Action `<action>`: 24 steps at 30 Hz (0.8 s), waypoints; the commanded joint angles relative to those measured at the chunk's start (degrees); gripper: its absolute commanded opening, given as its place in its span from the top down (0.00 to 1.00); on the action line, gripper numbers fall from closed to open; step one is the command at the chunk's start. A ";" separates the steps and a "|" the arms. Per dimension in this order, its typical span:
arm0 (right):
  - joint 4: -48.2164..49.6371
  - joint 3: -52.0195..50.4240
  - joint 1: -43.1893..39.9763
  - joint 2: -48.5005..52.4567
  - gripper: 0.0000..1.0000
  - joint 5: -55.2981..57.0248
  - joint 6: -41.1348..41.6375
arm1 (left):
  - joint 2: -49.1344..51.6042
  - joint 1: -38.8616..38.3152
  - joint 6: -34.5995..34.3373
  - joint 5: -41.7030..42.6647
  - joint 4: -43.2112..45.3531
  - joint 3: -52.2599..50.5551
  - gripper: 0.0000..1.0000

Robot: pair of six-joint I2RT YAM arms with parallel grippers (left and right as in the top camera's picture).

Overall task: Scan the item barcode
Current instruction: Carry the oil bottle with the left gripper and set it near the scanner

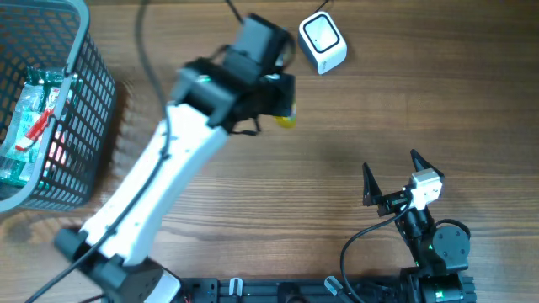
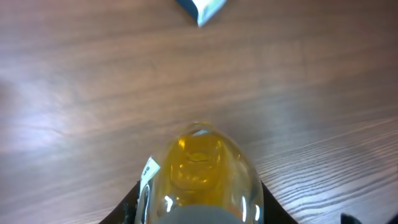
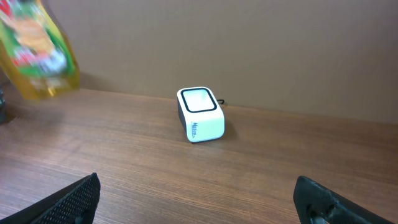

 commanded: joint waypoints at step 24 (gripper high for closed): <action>0.26 -0.07 -0.35 0.02 0.01 -0.11 -0.70 | 20.59 -20.57 -12.48 -19.78 19.87 -5.05 0.72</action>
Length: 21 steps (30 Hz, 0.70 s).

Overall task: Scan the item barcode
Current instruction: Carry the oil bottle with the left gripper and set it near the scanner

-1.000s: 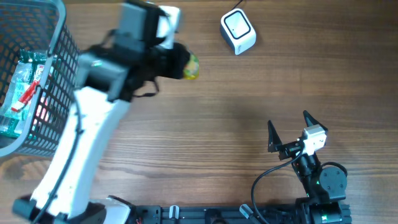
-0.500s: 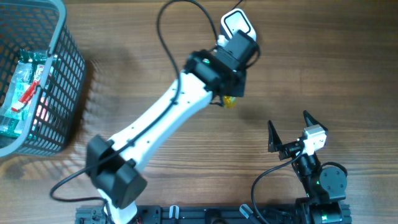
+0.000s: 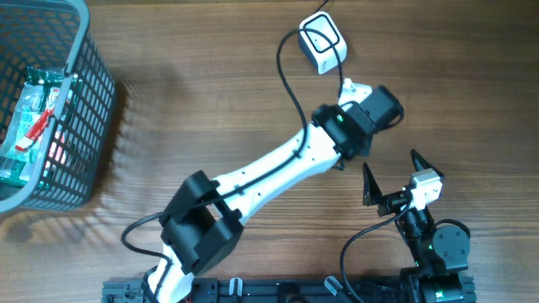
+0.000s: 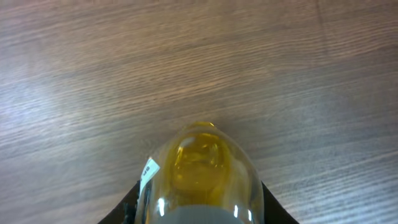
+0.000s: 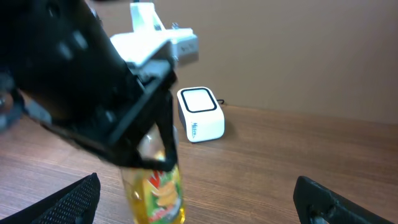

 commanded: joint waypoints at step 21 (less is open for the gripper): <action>0.26 -0.07 -0.33 0.02 0.01 -0.11 -0.68 | 0.46 -1.92 -0.11 -1.64 8.17 -7.37 0.12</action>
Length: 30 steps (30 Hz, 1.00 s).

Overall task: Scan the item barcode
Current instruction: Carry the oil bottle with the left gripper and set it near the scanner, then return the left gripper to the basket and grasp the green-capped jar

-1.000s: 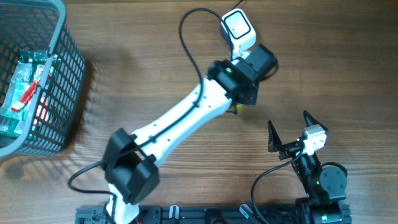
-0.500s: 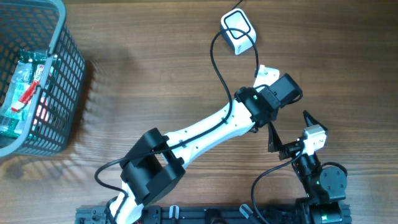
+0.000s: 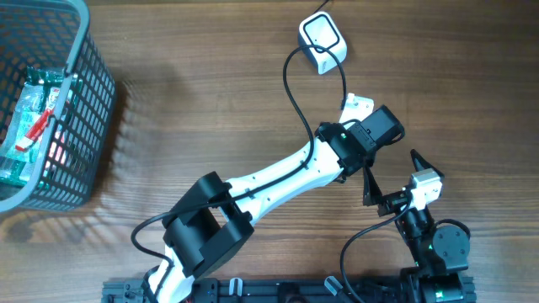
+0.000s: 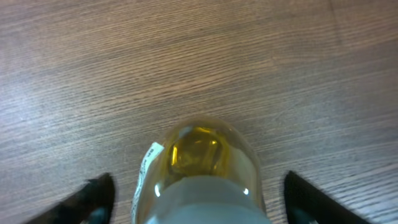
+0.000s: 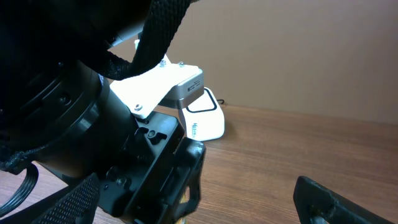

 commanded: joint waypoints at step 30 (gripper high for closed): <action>0.26 -0.07 -0.33 0.02 0.00 -0.11 -0.68 | -32.02 18.34 15.19 -3.48 -0.02 3.58 0.00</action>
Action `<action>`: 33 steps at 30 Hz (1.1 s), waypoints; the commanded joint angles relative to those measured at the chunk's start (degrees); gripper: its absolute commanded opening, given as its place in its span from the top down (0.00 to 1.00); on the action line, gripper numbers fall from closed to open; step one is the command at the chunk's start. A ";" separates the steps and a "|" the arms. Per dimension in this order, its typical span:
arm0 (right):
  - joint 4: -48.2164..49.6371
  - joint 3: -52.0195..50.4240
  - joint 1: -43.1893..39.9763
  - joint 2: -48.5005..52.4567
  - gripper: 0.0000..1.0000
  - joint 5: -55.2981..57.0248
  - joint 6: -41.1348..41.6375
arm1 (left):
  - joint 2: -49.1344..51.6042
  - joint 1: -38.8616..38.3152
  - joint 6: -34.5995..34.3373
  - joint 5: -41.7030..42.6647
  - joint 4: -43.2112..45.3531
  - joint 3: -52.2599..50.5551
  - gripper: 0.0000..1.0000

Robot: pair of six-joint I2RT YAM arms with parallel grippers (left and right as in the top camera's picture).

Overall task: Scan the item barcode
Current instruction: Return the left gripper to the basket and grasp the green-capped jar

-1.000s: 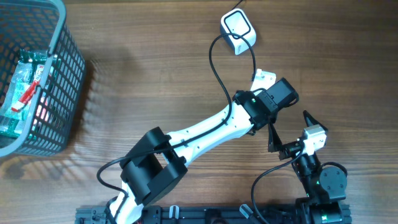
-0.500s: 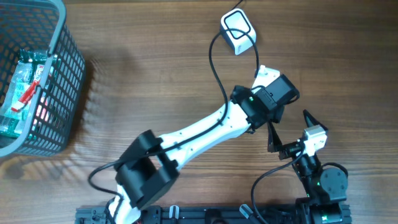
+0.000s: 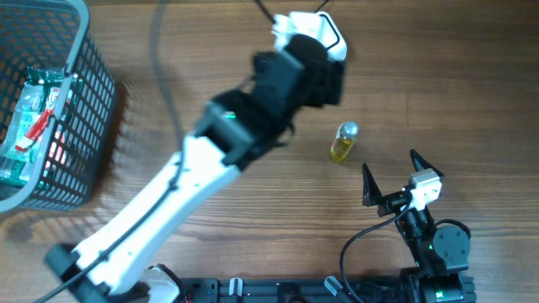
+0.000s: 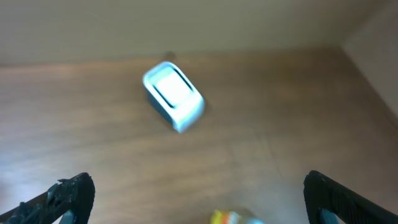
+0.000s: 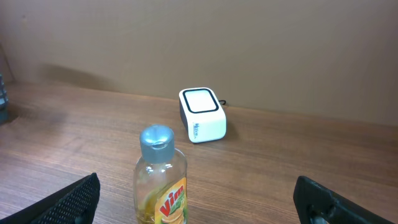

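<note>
A small clear bottle of yellow liquid, grey cap and "Vim" label, stands upright on the table by itself. In the right wrist view the bottle is just ahead of my open right gripper, left of its centre line and untouched. The white scanner sits behind it at the far edge. My left gripper is open and empty, raised high, looking down on the scanner with the bottle cap at the frame's bottom. From overhead the left arm partly covers the scanner.
A grey mesh basket with packaged items stands at the far left. The wooden table runs to a brown wall behind the scanner. My right gripper rests near the front right.
My left gripper stood open around the bottle on the table; now it is lifted well above and back toward the scanner. The bottle stands alone. My right arm has not moved.
First my left gripper held the bottle in the air left of the scanner. Then it held it low over the table in front of my right gripper. Then its fingers were open around the standing bottle. Now the left arm is raised away.
</note>
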 commanded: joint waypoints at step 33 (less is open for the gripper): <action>0.24 -0.15 -0.24 0.02 0.00 0.57 -0.48 | -11.34 62.49 6.25 -2.56 -9.55 0.83 0.00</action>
